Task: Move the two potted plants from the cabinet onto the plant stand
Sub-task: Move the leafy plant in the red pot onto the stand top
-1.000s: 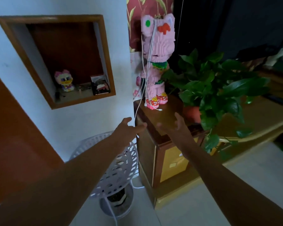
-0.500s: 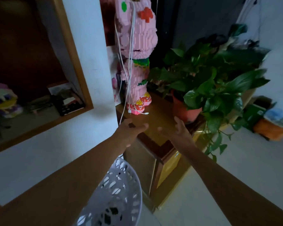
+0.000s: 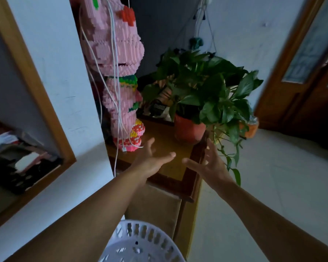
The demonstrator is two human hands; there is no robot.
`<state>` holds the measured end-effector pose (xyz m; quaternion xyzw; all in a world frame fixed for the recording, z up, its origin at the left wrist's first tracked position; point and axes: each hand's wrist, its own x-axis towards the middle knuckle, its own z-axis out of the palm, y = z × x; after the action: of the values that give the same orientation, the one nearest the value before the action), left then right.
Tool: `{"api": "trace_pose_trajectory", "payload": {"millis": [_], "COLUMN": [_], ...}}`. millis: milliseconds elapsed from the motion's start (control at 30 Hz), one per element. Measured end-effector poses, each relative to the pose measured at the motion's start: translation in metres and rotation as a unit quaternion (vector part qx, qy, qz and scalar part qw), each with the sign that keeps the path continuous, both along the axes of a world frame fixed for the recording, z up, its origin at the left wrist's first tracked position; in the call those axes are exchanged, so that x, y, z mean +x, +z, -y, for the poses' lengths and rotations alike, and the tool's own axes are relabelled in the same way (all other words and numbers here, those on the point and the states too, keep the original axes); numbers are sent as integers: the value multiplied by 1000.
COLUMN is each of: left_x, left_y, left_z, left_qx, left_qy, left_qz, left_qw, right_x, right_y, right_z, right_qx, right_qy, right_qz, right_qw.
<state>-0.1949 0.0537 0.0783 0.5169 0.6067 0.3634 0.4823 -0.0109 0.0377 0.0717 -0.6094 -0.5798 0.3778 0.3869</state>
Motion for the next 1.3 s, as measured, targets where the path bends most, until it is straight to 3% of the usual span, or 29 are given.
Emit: {"api": "trace_pose_trajectory", "payload": {"millis": [467, 733, 1133, 1300], "left_x": [21, 38, 56, 56], "left_y": [-76, -99, -98, -96], "left_z": [-132, -187, -226, -229], "left_qx": [88, 110, 167, 157], "left_qy": [-129, -117, -158, -174], "left_qz": [-64, -64, 67, 79], "left_qw": [986, 985, 971, 969], "right_x": [30, 47, 47, 40], "right_y": [-83, -107, -119, -121], "right_z": [-105, -168, -214, -218], "right_qx": [172, 176, 248, 253], "right_qy": [-34, -19, -24, -43], "right_qz": [40, 34, 76, 86], "right_qw": [984, 984, 965, 963]}}
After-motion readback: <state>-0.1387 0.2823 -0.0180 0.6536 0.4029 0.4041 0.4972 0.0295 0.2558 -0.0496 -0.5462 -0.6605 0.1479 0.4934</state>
